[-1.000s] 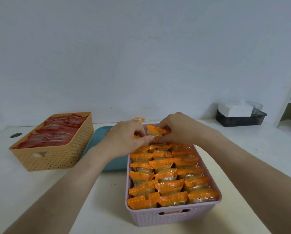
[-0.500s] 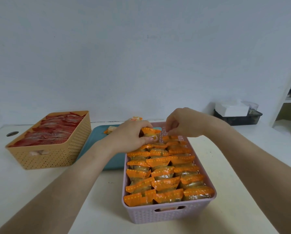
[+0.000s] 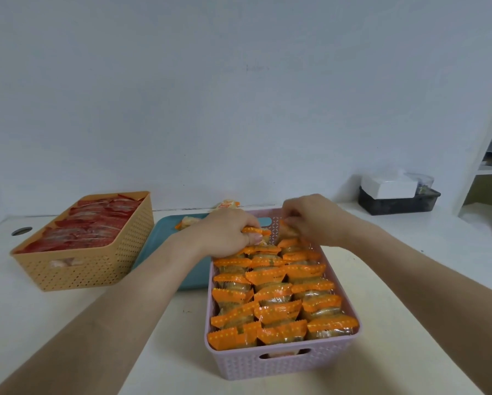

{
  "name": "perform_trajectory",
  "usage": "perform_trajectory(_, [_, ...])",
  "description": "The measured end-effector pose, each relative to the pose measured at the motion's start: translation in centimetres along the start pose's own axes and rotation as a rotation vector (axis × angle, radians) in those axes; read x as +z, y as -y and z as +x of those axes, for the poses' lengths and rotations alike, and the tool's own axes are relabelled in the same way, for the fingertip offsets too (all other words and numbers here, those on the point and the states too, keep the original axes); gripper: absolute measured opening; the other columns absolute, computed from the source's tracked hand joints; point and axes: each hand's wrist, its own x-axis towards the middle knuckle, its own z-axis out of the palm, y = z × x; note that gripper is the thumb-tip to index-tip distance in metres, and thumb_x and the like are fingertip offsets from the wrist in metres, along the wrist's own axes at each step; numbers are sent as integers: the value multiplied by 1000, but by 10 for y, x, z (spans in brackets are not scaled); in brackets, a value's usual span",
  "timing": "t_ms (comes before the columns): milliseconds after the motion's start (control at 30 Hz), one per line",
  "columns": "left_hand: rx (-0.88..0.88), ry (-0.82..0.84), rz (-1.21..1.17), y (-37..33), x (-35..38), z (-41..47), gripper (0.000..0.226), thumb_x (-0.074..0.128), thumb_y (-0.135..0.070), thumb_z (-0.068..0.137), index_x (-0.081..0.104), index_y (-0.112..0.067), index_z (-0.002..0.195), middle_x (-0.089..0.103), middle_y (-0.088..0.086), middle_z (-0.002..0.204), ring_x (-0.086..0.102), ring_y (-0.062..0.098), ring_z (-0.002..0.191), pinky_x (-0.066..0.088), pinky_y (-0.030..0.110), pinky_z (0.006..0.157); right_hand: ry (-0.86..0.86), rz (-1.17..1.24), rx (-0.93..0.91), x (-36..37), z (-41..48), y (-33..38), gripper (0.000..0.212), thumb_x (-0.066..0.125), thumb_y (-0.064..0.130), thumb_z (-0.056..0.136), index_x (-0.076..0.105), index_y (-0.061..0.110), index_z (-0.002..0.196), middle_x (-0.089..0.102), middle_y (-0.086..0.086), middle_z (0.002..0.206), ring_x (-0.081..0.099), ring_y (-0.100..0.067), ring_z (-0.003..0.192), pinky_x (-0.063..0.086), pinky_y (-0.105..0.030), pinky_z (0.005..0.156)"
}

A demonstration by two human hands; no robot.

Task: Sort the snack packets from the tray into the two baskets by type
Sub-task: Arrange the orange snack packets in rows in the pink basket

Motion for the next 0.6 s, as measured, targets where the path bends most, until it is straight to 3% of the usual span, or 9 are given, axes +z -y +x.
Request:
perform_trajectory(67, [2, -9, -1, -3, 3, 2, 30, 54, -44, 94, 67, -27, 114, 65, -7, 106, 58, 12, 97, 43, 28, 75, -30, 23, 24, -10, -2, -3, 17, 44, 23, 101, 58, 16, 108, 65, -3, 105, 59, -21, 96, 52, -38, 84])
perform_trajectory(167, [-2, -64, -20, -6, 9, 2, 33, 57, -54, 88, 74, -28, 101, 69, -8, 91, 61, 8, 84, 47, 27, 69, 64, -59, 25, -20, -4, -2, 14, 36, 26, 104, 48, 19, 108, 62, -2, 107, 56, -21, 95, 51, -39, 83])
perform_trajectory(300, [11, -152, -102, -2, 14, 4, 52, 51, -49, 94, 65, -9, 65, 54, 3, 57, 51, 14, 53, 39, 29, 56, 204, -59, 19, -16, -7, 1, 21, 34, 31, 104, 48, 23, 117, 61, 0, 115, 56, -22, 102, 45, -45, 93])
perform_trajectory(367, [17, -143, -80, -1, 14, 6, 44, 53, -45, 94, 72, -11, 74, 64, 6, 65, 58, 18, 62, 44, 32, 61, 252, -33, 3, -14, -7, 2, 30, 35, 44, 101, 50, 28, 122, 61, 3, 119, 55, -21, 108, 42, -49, 98])
perform_trajectory(467, [35, -126, -133, -2, 11, 1, 28, 58, -48, 90, 74, -29, 103, 72, -10, 95, 62, 5, 88, 51, 31, 79, 326, -29, -61, -7, -6, 0, 40, 36, 59, 96, 57, 34, 118, 61, 9, 117, 53, -17, 110, 40, -49, 100])
perform_trajectory(600, [34, -42, -81, -4, 9, 5, 31, 60, -55, 86, 71, -32, 102, 68, -14, 99, 58, 4, 92, 48, 27, 78, 212, 32, -128, 4, -5, -13, 35, 44, 60, 92, 66, 33, 99, 63, 10, 108, 49, -17, 109, 40, -48, 98])
